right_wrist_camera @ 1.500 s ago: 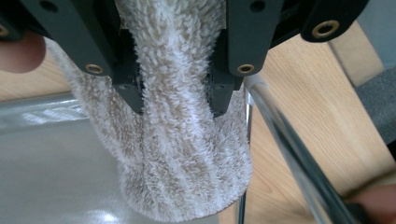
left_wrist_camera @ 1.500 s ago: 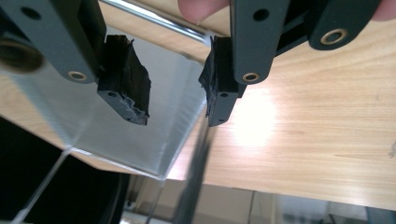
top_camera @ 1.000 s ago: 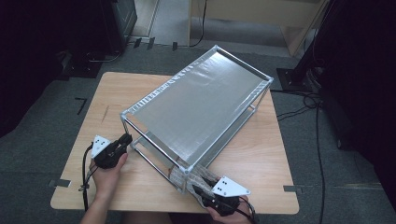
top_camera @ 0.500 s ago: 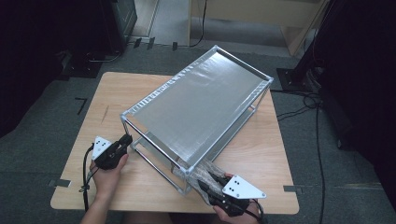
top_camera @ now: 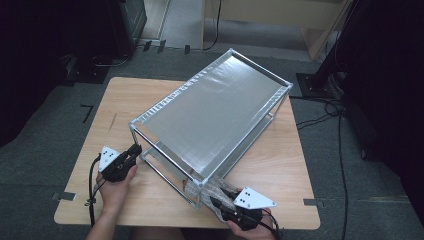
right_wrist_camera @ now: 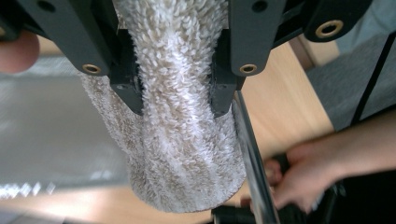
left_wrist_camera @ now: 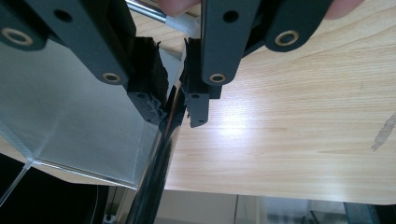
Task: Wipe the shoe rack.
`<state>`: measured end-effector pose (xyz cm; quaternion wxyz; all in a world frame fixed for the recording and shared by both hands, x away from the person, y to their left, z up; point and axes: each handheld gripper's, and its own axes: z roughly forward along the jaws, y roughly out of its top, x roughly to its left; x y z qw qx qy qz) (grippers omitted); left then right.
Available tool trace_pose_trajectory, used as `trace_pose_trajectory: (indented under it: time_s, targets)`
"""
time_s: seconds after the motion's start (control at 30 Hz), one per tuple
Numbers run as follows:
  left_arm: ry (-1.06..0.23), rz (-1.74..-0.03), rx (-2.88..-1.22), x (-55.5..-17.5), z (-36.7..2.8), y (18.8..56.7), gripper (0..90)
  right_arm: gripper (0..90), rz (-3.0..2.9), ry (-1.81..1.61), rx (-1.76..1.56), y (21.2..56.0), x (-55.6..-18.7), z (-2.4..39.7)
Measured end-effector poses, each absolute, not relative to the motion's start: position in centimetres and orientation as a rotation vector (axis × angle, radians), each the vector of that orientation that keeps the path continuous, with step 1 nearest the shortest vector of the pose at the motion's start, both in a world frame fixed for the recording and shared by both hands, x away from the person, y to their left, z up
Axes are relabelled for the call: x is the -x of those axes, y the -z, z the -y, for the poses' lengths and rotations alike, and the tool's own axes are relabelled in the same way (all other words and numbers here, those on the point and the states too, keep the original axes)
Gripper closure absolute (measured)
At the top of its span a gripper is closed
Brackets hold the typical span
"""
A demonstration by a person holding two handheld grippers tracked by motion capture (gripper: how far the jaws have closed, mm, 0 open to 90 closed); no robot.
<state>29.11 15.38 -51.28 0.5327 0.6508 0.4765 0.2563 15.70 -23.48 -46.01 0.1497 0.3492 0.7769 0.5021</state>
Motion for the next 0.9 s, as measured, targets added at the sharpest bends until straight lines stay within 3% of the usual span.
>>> trace_pose_trajectory:
  time_s: [0.33,0.9]
  targets:
    - [-0.600,-1.133,-1.551,-29.2,-15.5,51.3,79.0,64.3,-2.388,-1.280,-0.997,49.3,-16.4,22.3]
    - [-0.623,-1.136,-1.561,-29.1,-15.3,51.3,79.5,64.2,-2.187,-1.540,-0.930,42.7,-14.8,24.1]
